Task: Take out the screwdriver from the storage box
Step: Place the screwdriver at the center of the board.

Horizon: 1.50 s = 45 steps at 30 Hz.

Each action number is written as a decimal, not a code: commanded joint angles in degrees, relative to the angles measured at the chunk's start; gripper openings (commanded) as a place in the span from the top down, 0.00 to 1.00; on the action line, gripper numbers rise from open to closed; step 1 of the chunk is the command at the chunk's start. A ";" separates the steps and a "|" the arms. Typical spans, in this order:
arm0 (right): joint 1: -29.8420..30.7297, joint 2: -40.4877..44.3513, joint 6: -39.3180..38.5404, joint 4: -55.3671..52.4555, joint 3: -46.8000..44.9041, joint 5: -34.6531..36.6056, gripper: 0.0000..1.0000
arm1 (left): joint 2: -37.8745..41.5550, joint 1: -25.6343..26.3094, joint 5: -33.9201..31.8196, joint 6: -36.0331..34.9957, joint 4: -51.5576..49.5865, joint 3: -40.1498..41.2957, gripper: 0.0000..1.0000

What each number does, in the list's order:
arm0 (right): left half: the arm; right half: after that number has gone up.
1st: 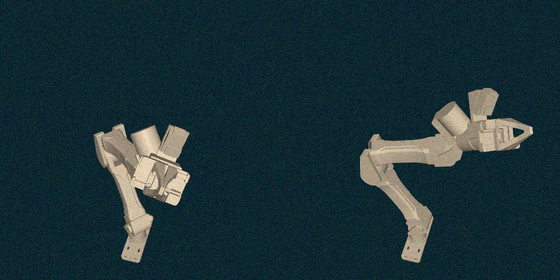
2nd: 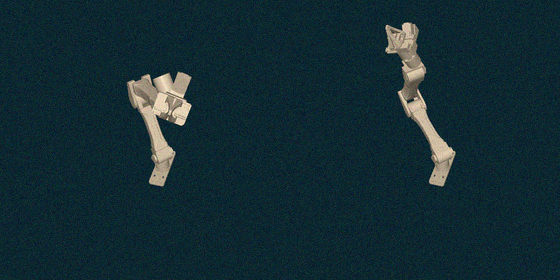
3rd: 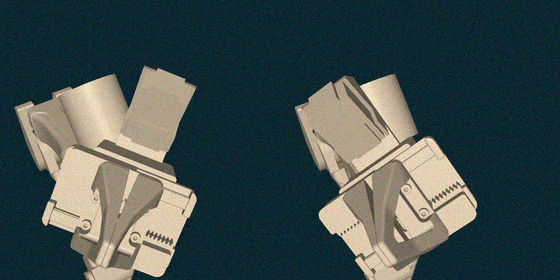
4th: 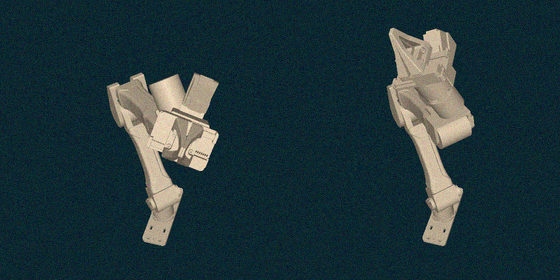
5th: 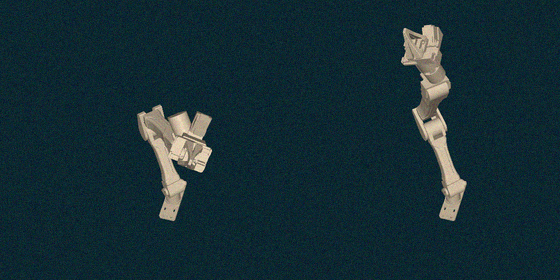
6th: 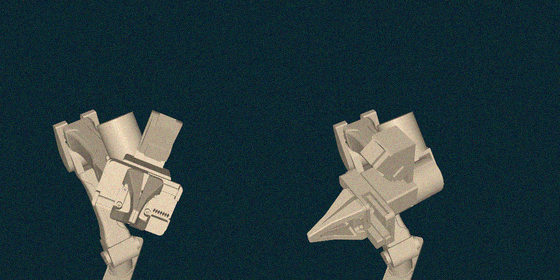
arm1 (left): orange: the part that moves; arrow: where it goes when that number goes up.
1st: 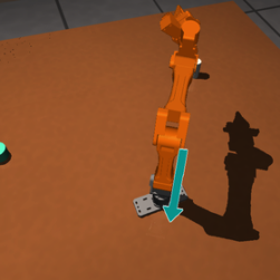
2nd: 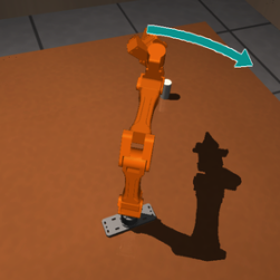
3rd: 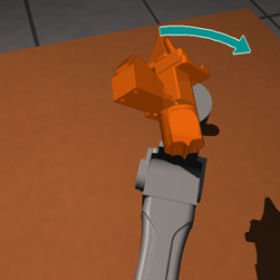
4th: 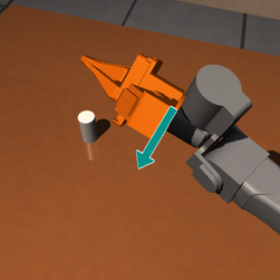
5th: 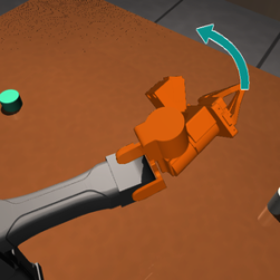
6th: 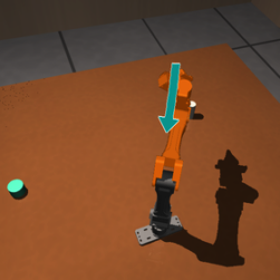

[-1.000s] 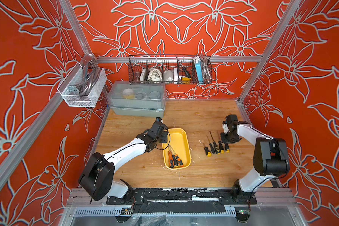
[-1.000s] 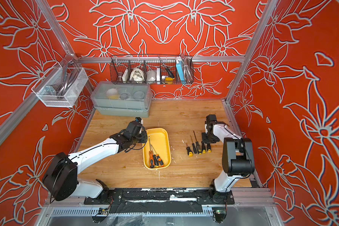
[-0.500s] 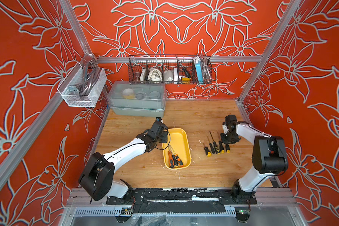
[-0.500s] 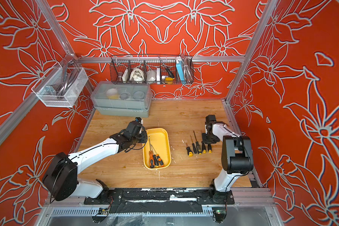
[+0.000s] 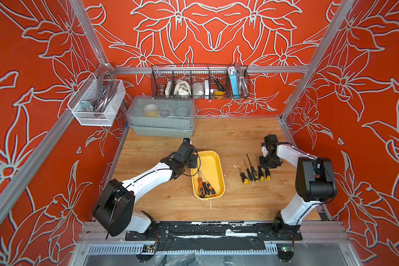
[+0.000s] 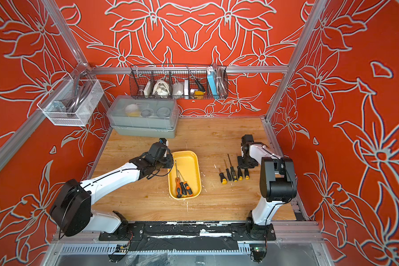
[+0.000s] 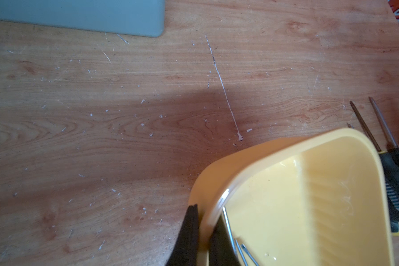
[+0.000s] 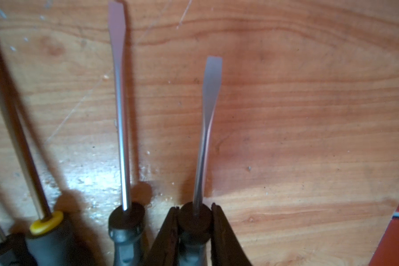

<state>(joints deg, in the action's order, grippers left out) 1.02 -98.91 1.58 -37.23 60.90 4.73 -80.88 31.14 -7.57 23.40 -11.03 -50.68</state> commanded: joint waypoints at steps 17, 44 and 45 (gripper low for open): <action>-0.62 -1.19 -0.33 -0.63 1.21 0.63 0.76 | 0.58 0.15 1.33 0.65 2.15 -2.19 1.00; -0.73 0.01 -0.09 -0.25 0.90 0.20 0.66 | 0.41 0.15 1.60 0.61 2.38 -2.03 1.00; -0.67 0.37 0.04 -0.27 0.84 -0.04 0.66 | 0.39 0.11 1.60 0.60 2.41 -2.00 1.00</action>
<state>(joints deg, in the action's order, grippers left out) 0.64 -99.26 1.54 -37.12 60.99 4.69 -80.88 31.14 -7.33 23.40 -11.00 -50.68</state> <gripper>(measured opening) 0.342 0.091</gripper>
